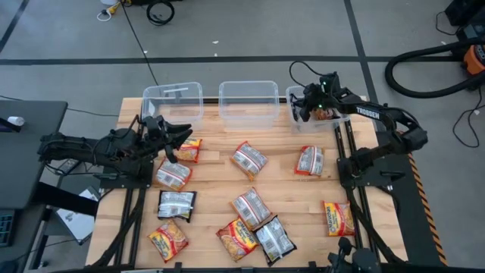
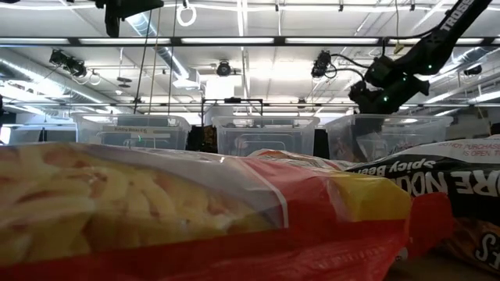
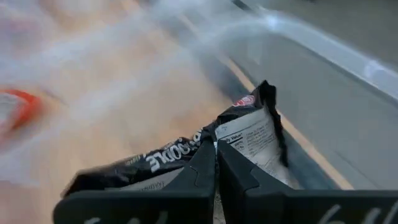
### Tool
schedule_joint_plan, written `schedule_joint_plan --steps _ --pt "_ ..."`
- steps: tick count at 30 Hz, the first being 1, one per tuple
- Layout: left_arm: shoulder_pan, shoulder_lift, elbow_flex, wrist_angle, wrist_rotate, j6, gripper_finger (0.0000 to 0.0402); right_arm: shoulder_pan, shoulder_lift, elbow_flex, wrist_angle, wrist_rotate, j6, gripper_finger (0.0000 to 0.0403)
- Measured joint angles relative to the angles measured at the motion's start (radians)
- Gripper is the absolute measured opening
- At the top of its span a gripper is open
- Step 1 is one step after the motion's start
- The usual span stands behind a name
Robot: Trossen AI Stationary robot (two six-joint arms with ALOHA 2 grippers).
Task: Sort Maruchan noodles
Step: Put the black noodle pack into the top right transparent bin
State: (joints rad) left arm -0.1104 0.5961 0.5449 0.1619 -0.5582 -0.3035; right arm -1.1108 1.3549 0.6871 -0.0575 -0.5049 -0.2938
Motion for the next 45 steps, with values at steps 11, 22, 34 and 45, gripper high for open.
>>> schedule_joint_plan --steps 11,22,34,45 --pt "0.000 0.000 0.000 -0.001 -0.027 0.001 0.0117 0.001 0.043 -0.001 0.006 0.017 0.182 0.0063" --pt "0.000 0.000 0.000 -0.003 -0.106 0.001 0.0117 0.034 -0.152 -0.001 -0.045 0.140 0.201 0.0112" --pt "0.000 -0.001 0.000 -0.122 -0.015 0.001 0.0117 0.452 -0.478 0.067 -0.236 0.390 0.286 0.0119" --pt "-0.120 0.040 0.113 -0.628 0.257 -0.164 0.0117 1.040 -0.340 0.309 -0.295 0.812 0.451 0.0119"
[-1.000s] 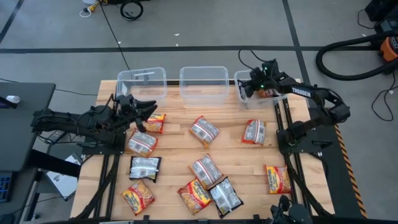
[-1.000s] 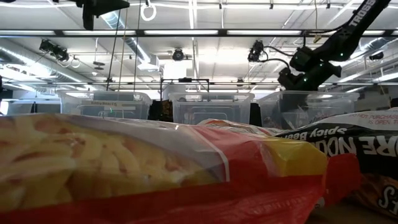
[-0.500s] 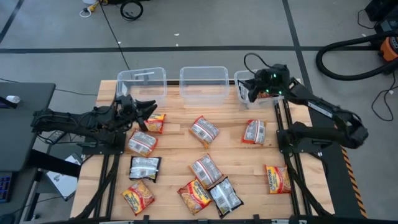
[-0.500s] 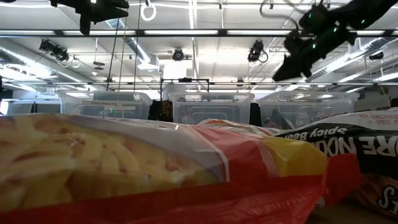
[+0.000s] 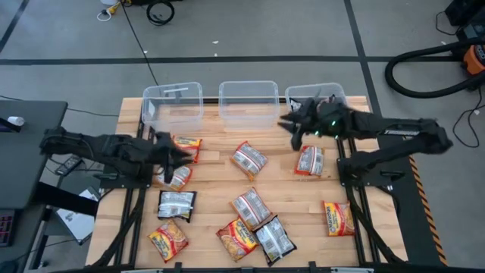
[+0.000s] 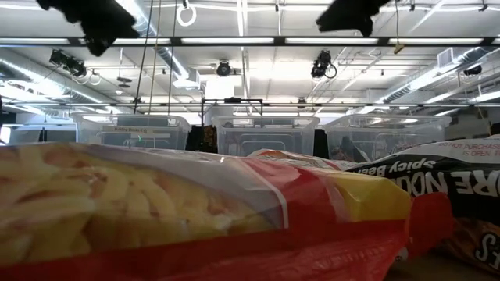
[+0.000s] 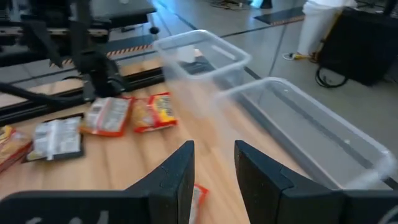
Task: Sort Maruchan noodles
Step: Put the black noodle pack into the top right transparent bin
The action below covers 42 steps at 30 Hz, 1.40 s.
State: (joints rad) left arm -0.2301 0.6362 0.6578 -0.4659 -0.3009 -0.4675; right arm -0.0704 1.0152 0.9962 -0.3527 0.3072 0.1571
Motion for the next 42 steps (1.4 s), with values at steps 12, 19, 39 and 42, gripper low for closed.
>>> schedule_joint_plan --steps 12,19,39,42 --pt "-0.514 0.344 0.082 -0.189 0.089 -0.217 0.0117 0.312 0.401 0.219 0.076 0.269 0.097 0.0119" --pt "-0.697 0.556 0.093 -0.222 0.050 -0.398 0.0117 0.338 0.541 0.283 0.073 0.278 0.135 0.0119" --pt "-0.738 0.973 0.316 -0.513 -0.020 -0.627 0.0213 0.331 0.547 0.285 -0.038 0.321 0.076 0.0119" --pt "-0.737 1.020 0.316 -0.514 -0.017 -0.604 0.0248 0.337 0.543 0.284 -0.077 0.316 0.077 0.0119"
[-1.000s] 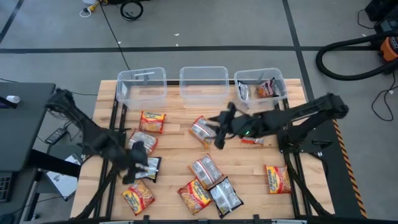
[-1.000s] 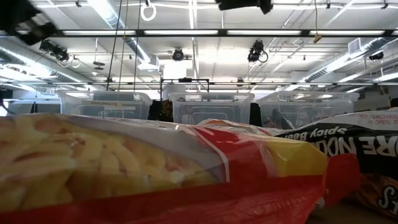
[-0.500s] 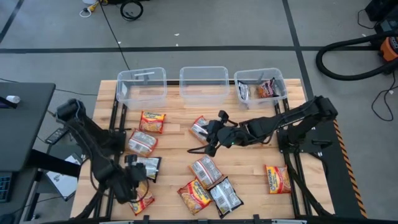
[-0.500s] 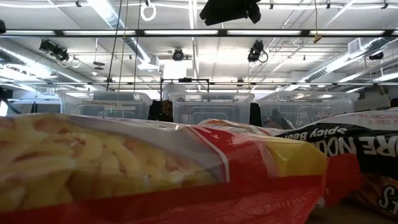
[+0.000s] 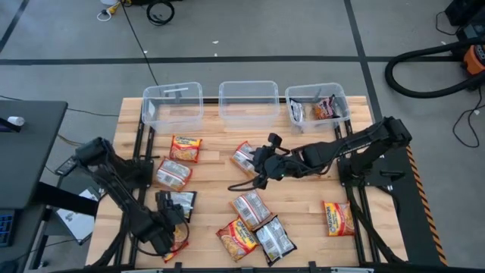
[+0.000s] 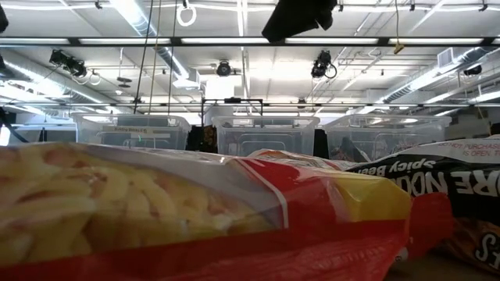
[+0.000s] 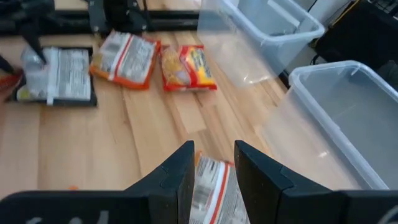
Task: Sort Maruchan noodles
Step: Put the black noodle pack into the top right transparent bin
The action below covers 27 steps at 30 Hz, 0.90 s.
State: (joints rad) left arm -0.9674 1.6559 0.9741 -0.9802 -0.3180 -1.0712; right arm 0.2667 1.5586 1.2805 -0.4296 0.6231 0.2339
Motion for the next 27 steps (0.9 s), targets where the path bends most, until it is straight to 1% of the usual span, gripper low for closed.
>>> schedule_joint_plan --steps 2,4,7,9,11,14,16,18,20,23,25,27 --pt "0.001 0.038 0.000 0.000 0.009 0.019 0.0259 0.003 -0.016 0.000 -0.023 -0.012 -0.001 0.0119" --pt "0.004 0.075 0.000 0.002 0.011 0.039 0.0260 0.007 -0.044 0.000 -0.050 -0.014 -0.001 0.0119" --pt "0.017 0.113 0.000 0.021 0.016 0.044 0.0244 0.008 -0.106 0.000 -0.096 -0.014 -0.001 0.0119" --pt "0.029 0.117 0.001 0.029 0.019 0.044 0.0221 0.008 -0.157 0.000 -0.141 -0.014 -0.001 0.0119" --pt "0.049 0.117 0.001 0.034 0.023 0.044 0.0187 0.008 -0.207 0.000 -0.186 -0.014 0.001 0.0119" --pt "0.088 0.111 0.000 0.021 0.024 0.043 0.0126 0.008 -0.280 0.000 -0.244 -0.014 0.000 0.0119" --pt "0.123 0.097 0.000 0.008 0.044 0.044 0.0082 0.008 -0.325 0.000 -0.277 -0.014 0.000 0.0119" --pt "0.167 0.066 -0.001 -0.001 0.071 0.043 0.0044 0.008 -0.363 -0.004 -0.303 -0.035 -0.003 0.0119" --pt "0.220 0.017 0.001 -0.007 0.091 0.044 0.0041 0.008 -0.397 -0.020 -0.312 -0.085 -0.027 0.0119" --pt "0.304 -0.092 0.017 0.005 0.082 0.068 0.0041 0.009 -0.432 -0.058 -0.311 -0.185 -0.059 0.0119" --pt "0.362 -0.176 0.029 0.063 0.078 0.125 0.0041 0.009 -0.451 -0.097 -0.309 -0.228 -0.059 0.0119" --pt "0.421 -0.267 0.036 0.167 0.079 0.191 0.0041 0.009 -0.465 -0.139 -0.305 -0.263 -0.054 0.0119"
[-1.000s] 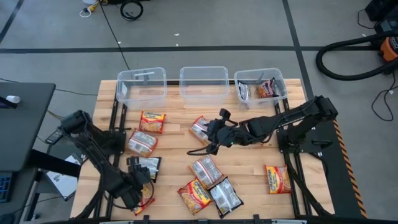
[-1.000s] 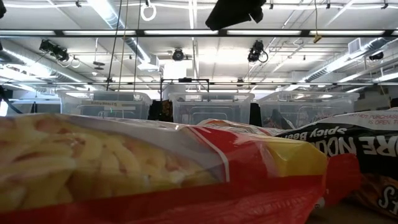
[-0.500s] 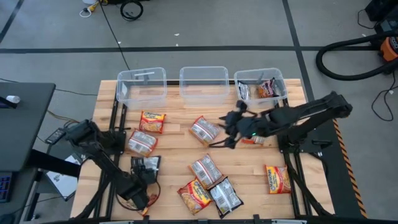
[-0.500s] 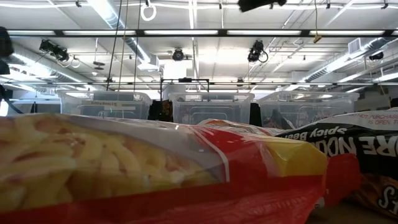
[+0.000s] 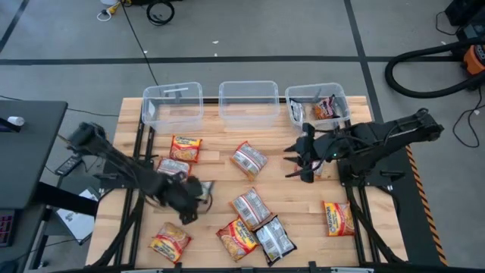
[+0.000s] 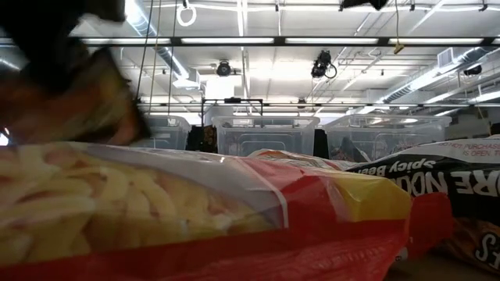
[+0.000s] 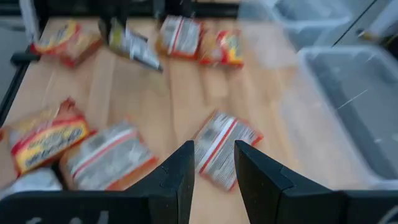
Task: Sort Maruchan noodles
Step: Put the black noodle pack into the top right transparent bin
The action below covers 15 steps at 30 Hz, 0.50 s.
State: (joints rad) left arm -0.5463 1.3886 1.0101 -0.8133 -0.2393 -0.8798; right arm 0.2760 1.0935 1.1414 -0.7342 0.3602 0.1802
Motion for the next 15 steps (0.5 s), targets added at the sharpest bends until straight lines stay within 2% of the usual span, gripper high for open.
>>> schedule_joint_plan --steps 3,6,11,15 --pt "0.078 -0.119 0.001 0.229 -0.001 0.101 0.0042 0.000 -0.019 -0.070 0.036 -0.036 0.024 0.0120" --pt "0.145 -0.188 0.002 0.464 -0.003 0.227 0.0042 0.000 -0.039 -0.148 0.173 -0.094 0.049 0.0126" --pt "0.225 -0.200 0.002 0.805 0.062 0.417 0.0043 0.000 -0.037 -0.289 0.596 -0.191 0.063 0.0163" --pt "0.274 -0.142 0.003 1.013 0.161 0.480 0.0043 0.000 0.001 -0.360 0.906 -0.207 0.058 0.0213"
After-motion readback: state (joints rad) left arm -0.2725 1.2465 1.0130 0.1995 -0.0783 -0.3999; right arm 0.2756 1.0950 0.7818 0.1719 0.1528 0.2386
